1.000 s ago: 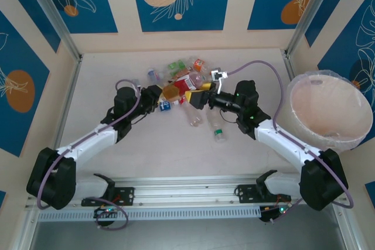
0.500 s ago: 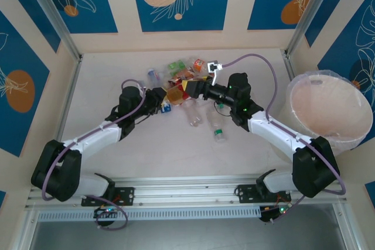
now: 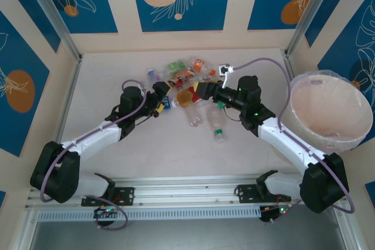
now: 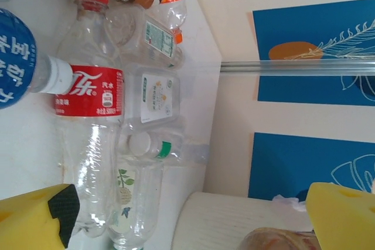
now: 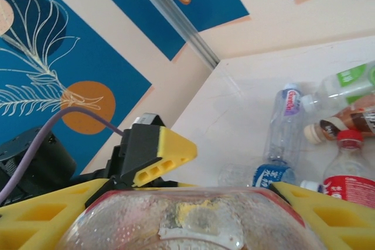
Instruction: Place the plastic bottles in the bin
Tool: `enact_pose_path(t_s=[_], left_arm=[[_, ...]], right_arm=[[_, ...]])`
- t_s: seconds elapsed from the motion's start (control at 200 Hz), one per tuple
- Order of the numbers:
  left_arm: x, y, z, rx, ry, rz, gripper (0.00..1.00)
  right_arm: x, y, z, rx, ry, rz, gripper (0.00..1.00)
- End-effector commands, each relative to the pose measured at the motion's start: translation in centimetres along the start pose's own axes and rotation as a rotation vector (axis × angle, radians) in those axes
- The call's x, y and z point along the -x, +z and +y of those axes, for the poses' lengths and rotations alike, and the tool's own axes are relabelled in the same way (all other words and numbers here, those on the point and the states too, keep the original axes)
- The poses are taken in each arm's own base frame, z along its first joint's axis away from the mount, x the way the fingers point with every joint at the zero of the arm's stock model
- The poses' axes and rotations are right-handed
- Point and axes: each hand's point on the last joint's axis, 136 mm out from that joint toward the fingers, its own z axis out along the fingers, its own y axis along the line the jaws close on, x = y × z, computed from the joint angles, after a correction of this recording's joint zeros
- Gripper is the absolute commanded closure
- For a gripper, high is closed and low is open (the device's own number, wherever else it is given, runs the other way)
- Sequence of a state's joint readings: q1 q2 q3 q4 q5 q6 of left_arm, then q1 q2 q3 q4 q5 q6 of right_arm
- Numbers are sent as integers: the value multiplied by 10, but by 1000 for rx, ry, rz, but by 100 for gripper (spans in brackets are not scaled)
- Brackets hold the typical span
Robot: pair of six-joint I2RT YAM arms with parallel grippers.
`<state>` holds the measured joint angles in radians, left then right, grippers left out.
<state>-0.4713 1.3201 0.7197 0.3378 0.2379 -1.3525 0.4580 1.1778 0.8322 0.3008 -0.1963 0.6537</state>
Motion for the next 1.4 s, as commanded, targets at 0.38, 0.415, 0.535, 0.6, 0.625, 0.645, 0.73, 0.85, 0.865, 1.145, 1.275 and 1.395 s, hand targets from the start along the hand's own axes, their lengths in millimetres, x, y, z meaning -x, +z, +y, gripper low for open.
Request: enact_pose_path(t_s=[0.38,0.415,0.535,0.6,0.625,0.645,0.73,0.85,0.865,1.145,1.275,1.395], left_arm=[[45,-50,9,163,300,-252,0],[45,-51,9,158,313,-257,0],[45,-50,11,157,342,-253,0],[44,-49,13,159,347,-248,0],[44,-48,13,157,350,-245,0],[44,-48,14,157,351,-243,0],[44,-46,15,159,357,-240,0],[45,-44,20,172,360,-241,0],[45,-43,20,172,360,-240,0],[50,-41,33,223,364,-242,0],[53,-36,33,221,358,-240,0],[53,-28,33,218,354,-214,0]], right_arm=[[40,-95,1,-271,-166,-42,53],[44,-102,3,-293,-181,-44,53],[62,-129,13,-373,-253,-59,53],[72,-144,20,-415,-294,-72,53],[77,-150,23,-436,-309,-85,53],[81,-156,25,-453,-320,-96,54],[100,-180,32,-537,-373,-154,54],[121,-213,42,-637,-425,-245,53],[123,-216,43,-649,-429,-254,54],[159,-317,47,-1070,-517,-427,56],[169,-351,51,-1223,-526,-460,57],[176,-369,53,-1325,-528,-479,57]])
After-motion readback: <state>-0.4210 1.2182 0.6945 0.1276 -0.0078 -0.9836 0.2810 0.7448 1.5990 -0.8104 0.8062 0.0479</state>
